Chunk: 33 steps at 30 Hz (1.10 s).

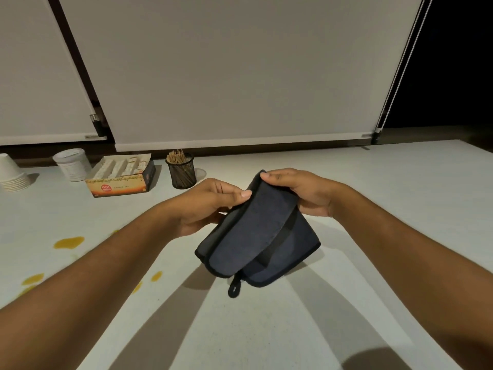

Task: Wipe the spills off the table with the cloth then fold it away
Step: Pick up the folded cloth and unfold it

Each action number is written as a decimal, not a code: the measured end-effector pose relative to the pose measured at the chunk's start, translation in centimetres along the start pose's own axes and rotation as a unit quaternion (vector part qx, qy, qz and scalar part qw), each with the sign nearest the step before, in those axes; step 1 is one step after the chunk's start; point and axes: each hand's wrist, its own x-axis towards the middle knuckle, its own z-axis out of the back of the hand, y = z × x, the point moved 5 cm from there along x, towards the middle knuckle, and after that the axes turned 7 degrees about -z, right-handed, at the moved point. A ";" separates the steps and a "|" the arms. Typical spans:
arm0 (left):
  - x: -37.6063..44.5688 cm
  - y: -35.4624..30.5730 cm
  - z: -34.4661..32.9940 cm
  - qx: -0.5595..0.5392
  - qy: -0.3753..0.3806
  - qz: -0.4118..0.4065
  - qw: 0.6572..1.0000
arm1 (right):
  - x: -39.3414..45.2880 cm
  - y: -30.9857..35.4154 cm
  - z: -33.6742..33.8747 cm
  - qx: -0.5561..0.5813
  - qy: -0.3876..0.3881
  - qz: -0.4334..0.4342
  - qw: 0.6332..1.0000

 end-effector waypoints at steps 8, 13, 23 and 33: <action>0.0 -2.4 -2.6 0.030 -0.015 -0.011 0.999 | -1.8 1.5 0.3 -0.013 -0.051 0.007 0.999; 0.0 -3.3 -3.0 0.031 -0.027 -0.023 0.999 | -3.3 4.1 -0.1 -0.139 -0.026 0.033 0.989; 1.1 -5.6 -2.3 0.095 -0.145 -0.113 0.978 | -4.3 4.0 0.8 -0.150 -0.134 0.164 0.966; 1.1 -6.4 -0.3 0.134 -0.210 -0.087 0.964 | -3.4 -4.4 0.5 -0.200 -0.188 0.065 0.959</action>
